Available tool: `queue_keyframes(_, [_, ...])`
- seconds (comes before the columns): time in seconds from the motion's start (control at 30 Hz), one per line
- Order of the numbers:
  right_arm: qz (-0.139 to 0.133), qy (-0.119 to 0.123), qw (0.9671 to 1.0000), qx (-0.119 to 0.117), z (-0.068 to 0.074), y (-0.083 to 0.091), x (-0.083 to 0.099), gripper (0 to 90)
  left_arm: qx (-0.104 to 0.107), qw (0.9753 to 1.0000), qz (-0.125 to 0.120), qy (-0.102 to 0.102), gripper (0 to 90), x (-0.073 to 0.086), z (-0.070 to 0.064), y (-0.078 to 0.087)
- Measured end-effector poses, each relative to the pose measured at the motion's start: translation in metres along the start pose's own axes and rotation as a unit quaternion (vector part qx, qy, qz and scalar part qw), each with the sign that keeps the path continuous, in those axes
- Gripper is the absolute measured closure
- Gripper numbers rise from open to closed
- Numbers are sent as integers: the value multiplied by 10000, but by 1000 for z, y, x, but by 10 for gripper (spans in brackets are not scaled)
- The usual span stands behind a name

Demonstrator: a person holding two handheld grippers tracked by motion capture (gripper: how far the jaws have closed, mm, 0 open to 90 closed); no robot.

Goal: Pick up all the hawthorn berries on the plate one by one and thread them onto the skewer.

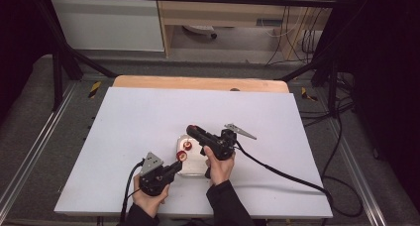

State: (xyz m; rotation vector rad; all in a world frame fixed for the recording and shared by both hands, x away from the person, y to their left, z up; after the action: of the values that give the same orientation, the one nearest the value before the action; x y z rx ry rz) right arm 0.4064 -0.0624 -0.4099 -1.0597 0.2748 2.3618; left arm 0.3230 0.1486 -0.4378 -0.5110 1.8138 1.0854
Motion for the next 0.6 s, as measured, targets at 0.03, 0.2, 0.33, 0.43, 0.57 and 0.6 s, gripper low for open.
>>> queue_keyframes(0.03, [5, -7, 10000, -7, 0, 0, 0, 628, -8, 10000, -10, -10, 884, 0, 0, 0])
queue_keyframes(0.2, [-84, 18, 10000, -17, 0, 1, -3, 628, -10, 10000, 36, -13, 884, 3, -1, -1])
queue_keyframes(0.33, [-41, -19, 10000, -45, 1, 1, -3, 628, 25, 10000, -9, 89, 884, 2, -2, 0])
queue_keyframes(0.43, [-58, 15, 10000, -66, 1, 0, 1, 628, 19, 9999, 3, 136, 884, 3, -2, 0])
queue_keyframes(0.57, [-1, -4, 10000, -94, 2, 1, 4, 628, 37, 9999, 8, 156, 885, 4, -4, -2])
queue_keyframes(0.6, [13, 9, 10000, -97, 3, 1, 5, 628, 25, 9999, -24, 133, 884, 4, -4, -1])
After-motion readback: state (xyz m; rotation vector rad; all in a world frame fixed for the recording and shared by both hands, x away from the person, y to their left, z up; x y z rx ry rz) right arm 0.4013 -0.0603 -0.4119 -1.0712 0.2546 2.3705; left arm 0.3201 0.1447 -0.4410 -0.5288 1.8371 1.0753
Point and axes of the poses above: each handheld gripper's, and its own axes: y roughly backward along the jaws, x roughly out of its underside, z roughly to its left, the point moved 1 cm from there along -y, roughly forward along the jaws, and after that the axes turned 6 degrees about -x, right-handed, at the moved point
